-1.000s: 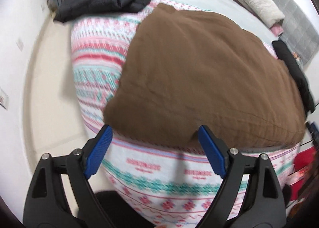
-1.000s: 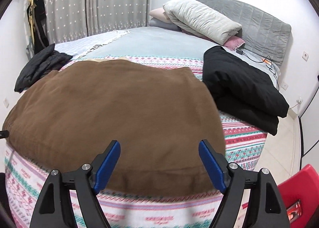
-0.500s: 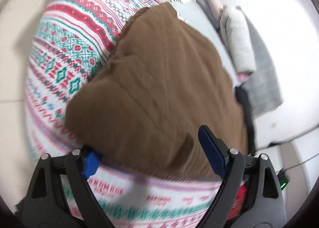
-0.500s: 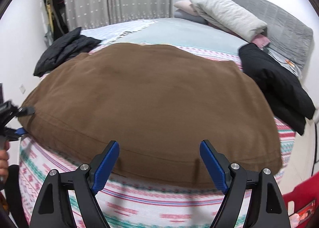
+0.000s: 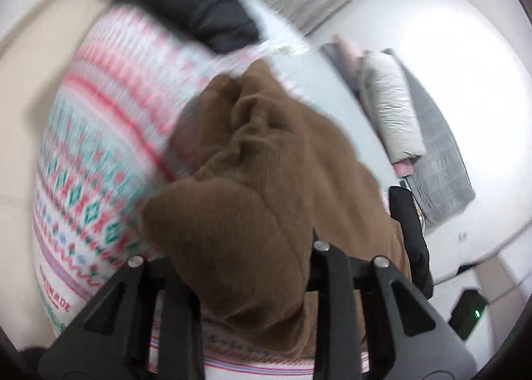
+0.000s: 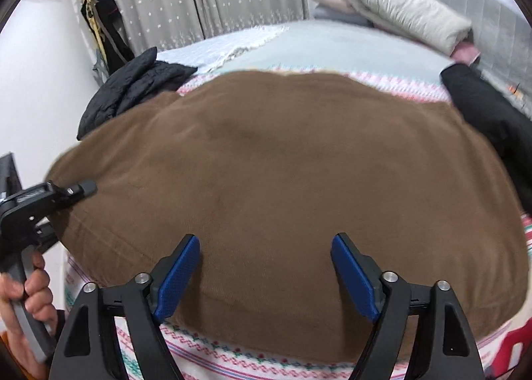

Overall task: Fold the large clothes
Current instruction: 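Grasp a corner of the brown bundle with the left gripper and lift it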

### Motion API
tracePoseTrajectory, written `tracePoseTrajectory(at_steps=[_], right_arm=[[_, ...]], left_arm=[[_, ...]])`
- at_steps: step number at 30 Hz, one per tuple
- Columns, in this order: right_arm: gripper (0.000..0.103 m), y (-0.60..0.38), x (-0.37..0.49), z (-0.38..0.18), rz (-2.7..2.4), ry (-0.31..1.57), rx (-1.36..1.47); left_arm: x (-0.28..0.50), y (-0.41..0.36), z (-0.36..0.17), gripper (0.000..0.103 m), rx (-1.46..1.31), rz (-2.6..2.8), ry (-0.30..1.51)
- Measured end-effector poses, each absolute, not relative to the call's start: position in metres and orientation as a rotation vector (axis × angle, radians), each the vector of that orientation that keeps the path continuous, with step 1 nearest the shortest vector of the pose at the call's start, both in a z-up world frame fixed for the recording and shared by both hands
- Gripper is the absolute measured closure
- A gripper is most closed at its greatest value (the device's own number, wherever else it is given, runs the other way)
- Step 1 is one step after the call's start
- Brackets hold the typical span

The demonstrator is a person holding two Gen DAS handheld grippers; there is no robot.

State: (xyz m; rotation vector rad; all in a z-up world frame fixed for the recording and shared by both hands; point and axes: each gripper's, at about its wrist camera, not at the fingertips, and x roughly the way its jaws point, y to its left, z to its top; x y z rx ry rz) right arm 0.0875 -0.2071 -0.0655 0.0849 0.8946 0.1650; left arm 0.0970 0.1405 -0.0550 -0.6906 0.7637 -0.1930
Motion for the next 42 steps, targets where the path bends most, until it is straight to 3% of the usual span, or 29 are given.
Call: tracePoseTrajectory(at_steps=[2,3,8,18,25,33,35,37,40,42], right_arm=[[0.04,-0.205,0.094,-0.076,0.197,0.925,0.108],[0.042,-0.203,0.095,-0.08,0.207,0.93,0.109],[0.043,-0.205,0.098,-0.095,0.255,0.931,0.15],[0.044,-0.257,0.094,-0.085,0.389,0.948,0.355],[0.039,-0.387,0.061,-0.065,0.167,0.847,0.569],[0.035,-0.482,0.037,-0.07,0.061,0.803,0.761],[0.029,-0.489,0.039,-0.066,0.089,0.795,0.782],[0.027,-0.487,0.044,-0.063,0.146,0.8,0.799],[0.026,-0.477,0.069,-0.057,0.231,0.821,0.834],[0.026,-0.474,0.083,-0.053,0.266,0.849,0.844]], left_arm=[[0.092,0.124,-0.028,0.076,-0.615,-0.252,0.684],[0.09,0.117,-0.018,0.077,-0.585,-0.278,0.658],[0.083,0.063,0.027,0.077,-0.445,-0.453,0.544],[0.091,-0.047,0.063,0.077,-0.256,-0.724,0.494],[0.08,-0.142,0.035,0.077,-0.101,-0.922,0.606],[0.069,-0.197,-0.048,0.072,0.062,-0.984,0.806],[0.062,-0.199,-0.044,0.067,0.108,-0.997,0.798],[0.055,-0.195,-0.03,0.047,0.124,-1.024,0.798],[0.036,-0.183,-0.004,0.028,0.136,-1.095,0.787],[0.018,-0.173,0.009,0.027,0.16,-1.11,0.775]])
